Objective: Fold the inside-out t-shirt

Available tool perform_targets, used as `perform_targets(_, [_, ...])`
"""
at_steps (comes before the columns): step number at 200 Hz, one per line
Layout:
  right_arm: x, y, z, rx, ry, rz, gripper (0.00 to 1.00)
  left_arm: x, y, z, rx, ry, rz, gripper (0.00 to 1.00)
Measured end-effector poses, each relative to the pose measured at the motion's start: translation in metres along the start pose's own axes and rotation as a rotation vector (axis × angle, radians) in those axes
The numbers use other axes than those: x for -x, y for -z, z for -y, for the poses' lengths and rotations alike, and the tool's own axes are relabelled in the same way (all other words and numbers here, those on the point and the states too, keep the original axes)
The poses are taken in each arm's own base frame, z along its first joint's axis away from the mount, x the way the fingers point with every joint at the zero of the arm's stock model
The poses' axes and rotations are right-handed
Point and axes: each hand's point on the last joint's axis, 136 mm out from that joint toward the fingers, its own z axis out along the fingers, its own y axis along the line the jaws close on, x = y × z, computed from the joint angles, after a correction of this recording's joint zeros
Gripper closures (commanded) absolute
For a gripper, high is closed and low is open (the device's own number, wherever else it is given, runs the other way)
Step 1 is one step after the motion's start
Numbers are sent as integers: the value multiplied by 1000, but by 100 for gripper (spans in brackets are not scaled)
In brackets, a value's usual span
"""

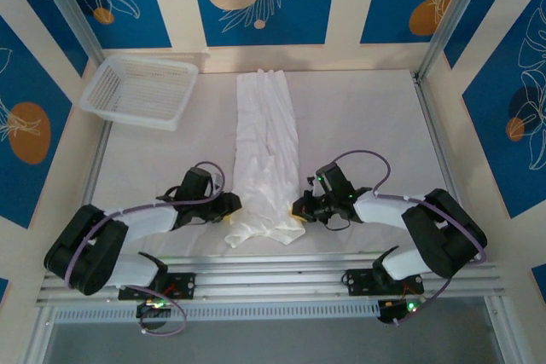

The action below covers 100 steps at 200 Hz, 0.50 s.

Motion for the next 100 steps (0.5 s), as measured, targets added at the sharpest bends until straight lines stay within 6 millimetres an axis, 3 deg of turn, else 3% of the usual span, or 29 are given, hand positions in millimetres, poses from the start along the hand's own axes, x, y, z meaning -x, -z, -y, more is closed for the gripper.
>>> perform_targets(19, [0,0,0,0,0,0,99,3,0,5,-16,-9,11,75])
perform_targets(48, [0,0,0,0,-1,0,98,6,0,5,-13,-18,23,56])
perform_targets(67, [1,0,0,0,-4,3,98,8,-1,5,-4,-18,35,54])
perform_targets(100, [5,2,2,0,-18,12,98,17,-6,0,33,-36,58,81])
